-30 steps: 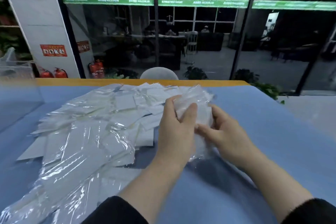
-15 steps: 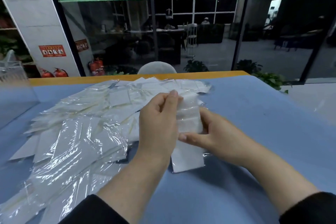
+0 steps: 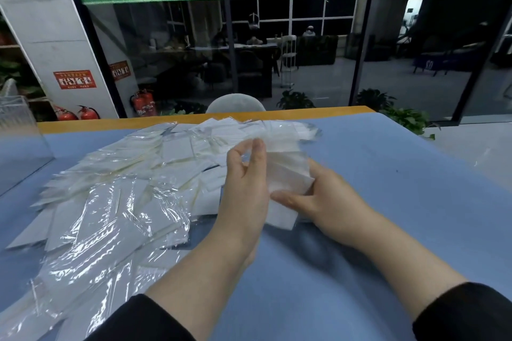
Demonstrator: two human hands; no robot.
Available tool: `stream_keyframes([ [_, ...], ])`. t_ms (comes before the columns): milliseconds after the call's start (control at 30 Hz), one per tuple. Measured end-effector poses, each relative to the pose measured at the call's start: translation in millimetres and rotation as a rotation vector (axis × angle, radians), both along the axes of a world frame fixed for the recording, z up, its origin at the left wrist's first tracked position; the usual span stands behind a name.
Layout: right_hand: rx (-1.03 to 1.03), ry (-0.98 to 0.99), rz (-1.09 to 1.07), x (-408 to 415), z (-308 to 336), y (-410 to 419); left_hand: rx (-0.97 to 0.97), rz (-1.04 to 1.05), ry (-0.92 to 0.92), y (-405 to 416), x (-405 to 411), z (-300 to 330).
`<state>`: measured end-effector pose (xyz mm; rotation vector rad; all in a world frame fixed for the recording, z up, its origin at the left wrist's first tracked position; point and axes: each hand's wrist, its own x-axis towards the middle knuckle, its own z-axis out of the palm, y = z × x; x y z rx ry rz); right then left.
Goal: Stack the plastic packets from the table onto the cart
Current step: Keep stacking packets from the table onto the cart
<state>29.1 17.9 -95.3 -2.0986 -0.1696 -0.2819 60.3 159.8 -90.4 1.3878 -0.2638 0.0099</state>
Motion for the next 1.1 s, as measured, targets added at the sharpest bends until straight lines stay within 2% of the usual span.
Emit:
stream_keyframes([
  [67,-0.057,-0.051,-0.046,-3.7,7.1,-2.4,0.096,0.088,-0.273,4.4,-3.5,6.4],
  [133,-0.205,-0.067,-0.045,-10.4,18.2,-4.8,0.223,0.13,-0.518,10.4,-5.7,12.0],
  [200,-0.343,-0.034,-0.015,-19.7,29.3,-5.4,0.347,0.113,-0.582,13.6,-4.7,13.7],
  [267,-0.386,0.007,-0.055,-22.8,35.9,-8.0,0.402,0.06,-0.511,15.0,-2.3,14.4],
  [333,-0.407,0.018,-0.116,-19.1,33.0,-12.5,0.378,0.008,-0.429,15.3,0.3,13.8],
  [433,-0.398,0.036,-0.185,-16.0,30.0,-19.5,0.196,-0.006,-0.255,13.8,4.4,8.9],
  [500,-0.359,0.038,-0.158,-16.4,29.4,-22.6,0.128,-0.004,-0.17,10.9,5.2,7.1],
  [600,-0.288,-0.019,-0.17,-18.3,32.5,-25.4,0.13,0.112,-0.207,9.5,3.5,8.6],
  [700,-0.416,-0.007,-0.192,-20.9,36.7,-24.7,0.09,0.162,-0.308,13.3,-0.2,12.2],
  [833,-0.576,0.055,-0.135,-11.1,23.7,-10.5,0.331,0.124,-0.146,5.5,8.7,-1.8],
  [1000,-0.483,0.11,-0.079,-8.0,15.4,-18.1,0.307,0.141,-0.02,4.2,18.6,-9.8],
  [1100,-0.465,0.155,-0.041,-10.5,14.9,-21.4,0.412,0.055,-0.042,2.4,13.4,-9.8],
])
